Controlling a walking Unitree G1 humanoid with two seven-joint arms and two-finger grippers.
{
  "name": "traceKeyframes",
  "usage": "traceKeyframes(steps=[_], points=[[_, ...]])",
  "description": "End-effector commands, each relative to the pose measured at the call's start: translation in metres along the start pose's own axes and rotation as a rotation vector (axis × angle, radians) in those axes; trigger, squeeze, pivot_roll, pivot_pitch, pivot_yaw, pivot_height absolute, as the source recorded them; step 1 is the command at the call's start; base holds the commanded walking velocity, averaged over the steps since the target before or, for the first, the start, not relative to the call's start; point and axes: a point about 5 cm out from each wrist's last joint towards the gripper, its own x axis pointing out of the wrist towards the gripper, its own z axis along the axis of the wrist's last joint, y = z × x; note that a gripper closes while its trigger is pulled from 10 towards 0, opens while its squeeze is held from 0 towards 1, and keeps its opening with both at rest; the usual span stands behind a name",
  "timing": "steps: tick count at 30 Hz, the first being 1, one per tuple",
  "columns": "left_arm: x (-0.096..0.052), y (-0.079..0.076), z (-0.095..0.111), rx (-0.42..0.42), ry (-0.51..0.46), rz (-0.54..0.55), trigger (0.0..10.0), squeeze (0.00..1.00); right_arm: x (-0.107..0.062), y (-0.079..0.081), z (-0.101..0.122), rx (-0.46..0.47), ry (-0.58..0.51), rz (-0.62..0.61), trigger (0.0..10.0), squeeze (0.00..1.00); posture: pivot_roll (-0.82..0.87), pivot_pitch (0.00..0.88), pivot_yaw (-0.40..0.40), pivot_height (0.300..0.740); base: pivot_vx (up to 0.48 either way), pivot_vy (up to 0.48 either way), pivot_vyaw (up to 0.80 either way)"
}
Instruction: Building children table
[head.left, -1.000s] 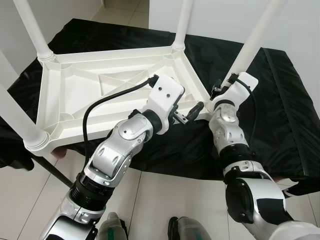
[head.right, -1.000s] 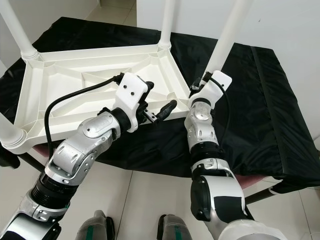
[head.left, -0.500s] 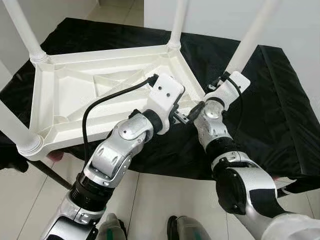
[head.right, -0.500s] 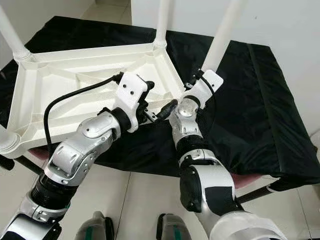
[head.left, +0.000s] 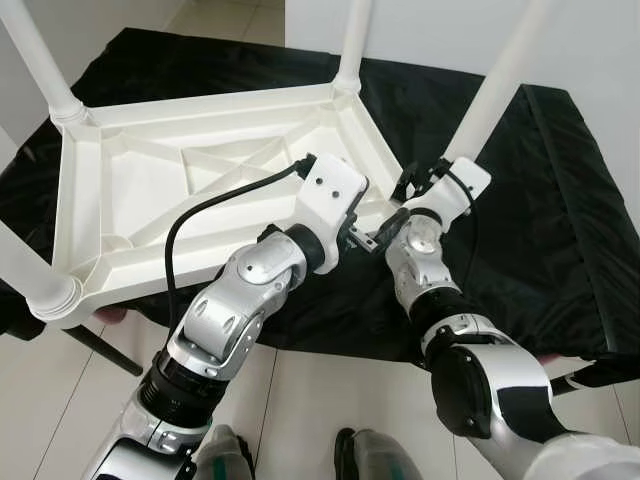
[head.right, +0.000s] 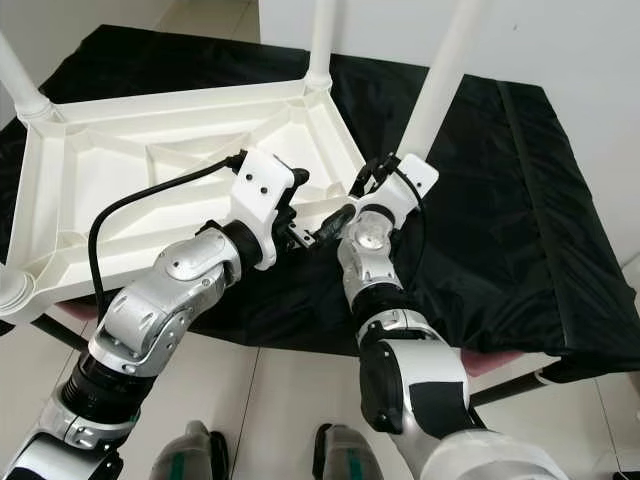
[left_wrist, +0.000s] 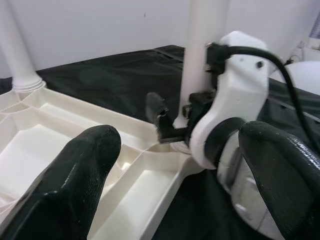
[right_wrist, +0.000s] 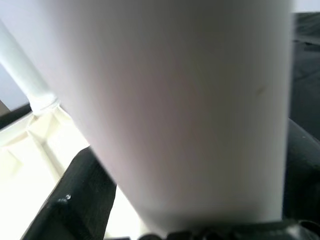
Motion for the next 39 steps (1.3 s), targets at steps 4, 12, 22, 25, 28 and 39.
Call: traceKeyframes(steps=[4, 12, 22, 25, 28, 39], points=[[-0.002, -0.001, 0.001, 0.005, -0.002, -0.021, 10.0, 0.0, -0.002, -0.01, 0.004, 0.006, -0.06, 0.111, 10.0, 0.0, -0.02, 0.054, -0.032, 0.74, 0.0, 0.0, 0.0], [0.0, -0.002, 0.001, 0.007, -0.001, -0.035, 10.0, 0.0, -0.015, -0.021, 0.008, 0.002, -0.108, 0.228, 10.0, 0.0, -0.03, 0.05, -0.028, 0.74, 0.0, 0.0, 0.0], [0.001, -0.001, -0.001, 0.003, 0.007, -0.034, 10.0, 0.0, -0.044, -0.049, 0.009, -0.048, -0.131, 0.257, 10.0, 0.0, -0.04, 0.054, -0.026, 0.74, 0.0, 0.0, 0.0], [0.002, 0.003, -0.003, -0.003, 0.018, -0.023, 10.0, 0.0, -0.056, -0.061, 0.004, -0.077, -0.101, 0.268, 10.0, 0.0, -0.04, 0.067, -0.031, 0.74, 0.0, 0.0, 0.0], [0.003, 0.005, -0.004, -0.015, 0.027, -0.015, 10.0, 0.0, -0.061, -0.066, 0.001, -0.094, -0.086, 0.274, 10.0, 0.0, -0.04, 0.068, -0.031, 0.74, 0.0, 0.0, 0.0], [0.029, 0.025, -0.042, 0.095, 0.246, 0.062, 10.0, 0.0, -0.084, -0.09, -0.001, -0.192, -0.025, 0.309, 10.0, 0.0, -0.05, 0.082, -0.038, 0.74, 0.0, 0.0, 0.0]])
